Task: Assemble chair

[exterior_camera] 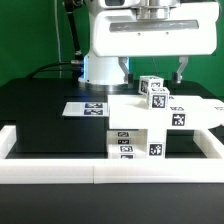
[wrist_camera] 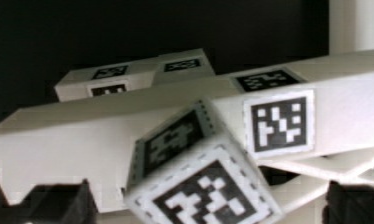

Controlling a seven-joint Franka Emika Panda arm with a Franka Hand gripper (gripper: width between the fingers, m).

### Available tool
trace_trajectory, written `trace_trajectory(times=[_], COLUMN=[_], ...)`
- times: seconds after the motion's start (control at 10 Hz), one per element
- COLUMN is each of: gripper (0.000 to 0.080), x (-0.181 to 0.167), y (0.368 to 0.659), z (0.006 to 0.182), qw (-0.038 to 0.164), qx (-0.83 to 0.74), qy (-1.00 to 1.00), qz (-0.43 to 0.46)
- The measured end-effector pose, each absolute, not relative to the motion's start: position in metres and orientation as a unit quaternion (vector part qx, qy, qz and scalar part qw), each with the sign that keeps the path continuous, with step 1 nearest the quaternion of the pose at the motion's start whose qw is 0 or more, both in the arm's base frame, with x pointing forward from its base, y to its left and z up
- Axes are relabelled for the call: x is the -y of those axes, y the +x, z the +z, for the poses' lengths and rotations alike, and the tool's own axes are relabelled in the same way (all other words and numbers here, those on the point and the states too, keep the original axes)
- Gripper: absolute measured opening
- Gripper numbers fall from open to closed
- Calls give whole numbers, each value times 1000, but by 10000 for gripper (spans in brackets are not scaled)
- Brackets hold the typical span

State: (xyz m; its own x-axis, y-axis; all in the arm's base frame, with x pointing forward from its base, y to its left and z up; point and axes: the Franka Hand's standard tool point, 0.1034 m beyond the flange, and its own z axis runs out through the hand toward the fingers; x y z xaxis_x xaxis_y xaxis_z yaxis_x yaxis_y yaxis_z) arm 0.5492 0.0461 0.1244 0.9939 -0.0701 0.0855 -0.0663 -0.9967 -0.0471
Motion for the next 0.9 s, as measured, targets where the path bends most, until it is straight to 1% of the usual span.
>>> trace_trajectory(times=[0.3,0.4,0.5,0.6,0.7,0.8,0.9], gripper=[649,649,531,531,399,285,285], x=[-45,-44,-44,-44,-44,-44,-44], y=[549,549,549,549,549,549,549], z=[124,124,124,124,124,124,124], qw=[17,16,16,16,16,16,17], qx=[66,78,76,76,76,75,57], qy=[-997,-996,-996,-996,-996,-996,-997], qz=[-45,-46,-46,-46,-46,-46,-45])
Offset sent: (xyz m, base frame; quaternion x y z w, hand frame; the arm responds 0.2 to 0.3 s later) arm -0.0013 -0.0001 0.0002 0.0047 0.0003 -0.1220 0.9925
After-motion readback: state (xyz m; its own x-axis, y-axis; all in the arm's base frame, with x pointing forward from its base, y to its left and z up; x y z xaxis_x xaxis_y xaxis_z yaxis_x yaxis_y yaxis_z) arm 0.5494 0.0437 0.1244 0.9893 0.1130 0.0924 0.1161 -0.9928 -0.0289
